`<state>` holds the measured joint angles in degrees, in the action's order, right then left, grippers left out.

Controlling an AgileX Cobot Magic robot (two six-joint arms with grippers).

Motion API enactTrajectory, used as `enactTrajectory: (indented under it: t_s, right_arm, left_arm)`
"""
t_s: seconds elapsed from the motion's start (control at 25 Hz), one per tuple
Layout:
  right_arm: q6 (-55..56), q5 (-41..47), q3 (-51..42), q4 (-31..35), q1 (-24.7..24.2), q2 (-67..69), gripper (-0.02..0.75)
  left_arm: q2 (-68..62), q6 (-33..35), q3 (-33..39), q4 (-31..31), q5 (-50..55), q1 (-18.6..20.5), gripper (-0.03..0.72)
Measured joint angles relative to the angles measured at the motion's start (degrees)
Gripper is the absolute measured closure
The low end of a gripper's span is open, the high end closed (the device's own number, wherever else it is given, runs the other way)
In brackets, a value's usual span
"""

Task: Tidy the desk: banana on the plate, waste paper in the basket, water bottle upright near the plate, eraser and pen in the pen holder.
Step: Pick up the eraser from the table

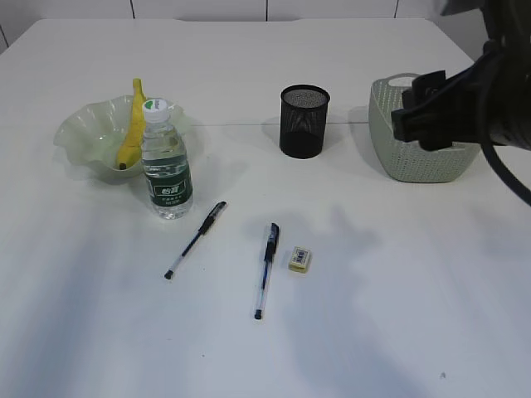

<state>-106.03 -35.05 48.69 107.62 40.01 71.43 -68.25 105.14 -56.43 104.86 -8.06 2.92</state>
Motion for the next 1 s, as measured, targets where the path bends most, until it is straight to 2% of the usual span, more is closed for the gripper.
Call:
enactTrajectory:
  t_s: [0.32, 0.72, 1.0]
  right_arm:
    - [1.6, 0.5, -0.5, 0.0, 0.0, 0.0, 0.210]
    - [1.9, 7.1, -0.5, -0.1, 0.0, 0.0, 0.210]
    - [2.6, 9.8, -0.5, -0.5, 0.0, 4.7, 0.210]
  left_arm:
    - [0.3, 0.0, 0.5, 0.0, 0.0, 0.0, 0.192]
    - [0.3, 0.0, 0.5, 0.0, 0.9, 0.0, 0.192]
    - [0.3, 0.0, 0.5, 0.0, 1.4, 0.0, 0.192]
